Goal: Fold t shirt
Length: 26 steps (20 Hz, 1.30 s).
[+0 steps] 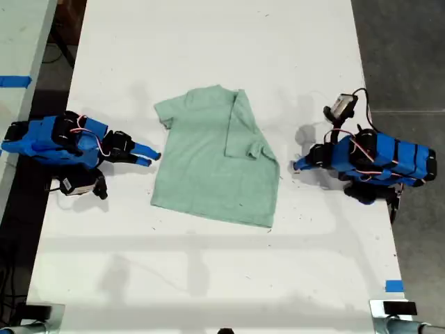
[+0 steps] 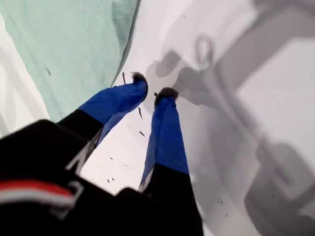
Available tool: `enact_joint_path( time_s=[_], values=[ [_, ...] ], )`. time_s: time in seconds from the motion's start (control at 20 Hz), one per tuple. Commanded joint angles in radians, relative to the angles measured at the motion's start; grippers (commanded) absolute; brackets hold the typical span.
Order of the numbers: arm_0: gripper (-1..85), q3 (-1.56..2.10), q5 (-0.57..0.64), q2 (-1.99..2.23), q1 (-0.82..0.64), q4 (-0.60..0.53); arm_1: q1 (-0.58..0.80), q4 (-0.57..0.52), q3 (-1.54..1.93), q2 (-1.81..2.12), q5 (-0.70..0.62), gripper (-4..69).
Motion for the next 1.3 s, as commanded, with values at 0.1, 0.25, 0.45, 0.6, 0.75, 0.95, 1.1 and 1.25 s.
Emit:
enact_joint_path(
  time_s=[0.1,0.25,0.45,0.6,0.75,0.95,1.1,1.25],
  values=[
    [17.3,-0.005,-0.015,0.009,-0.018,0.006,-0.018,-0.032,0.04,0.005,-0.034,5.6],
    [17.3,-0.005,-0.015,0.009,-0.018,0.006,-0.02,-0.032,0.041,0.005,-0.035,5.7],
    [17.3,-0.005,-0.015,0.009,-0.018,0.006,-0.02,-0.032,0.041,0.005,-0.043,5.8],
    [17.3,-0.005,-0.015,0.009,-0.018,0.006,-0.023,-0.034,0.041,0.005,-0.049,5.9],
    [17.3,-0.005,-0.015,0.009,-0.018,0.006,-0.023,-0.034,0.041,0.005,-0.049,5.9],
    [17.3,-0.005,-0.015,0.009,-0.018,0.006,-0.023,-0.034,0.041,0.005,-0.049,5.9],
    [17.3,-0.005,-0.015,0.009,-0.018,0.006,-0.023,-0.034,0.043,0.005,-0.038,6.3],
    [17.3,-0.005,-0.015,0.009,-0.018,0.006,-0.018,-0.034,0.043,0.005,-0.031,-0.1]
  ],
)
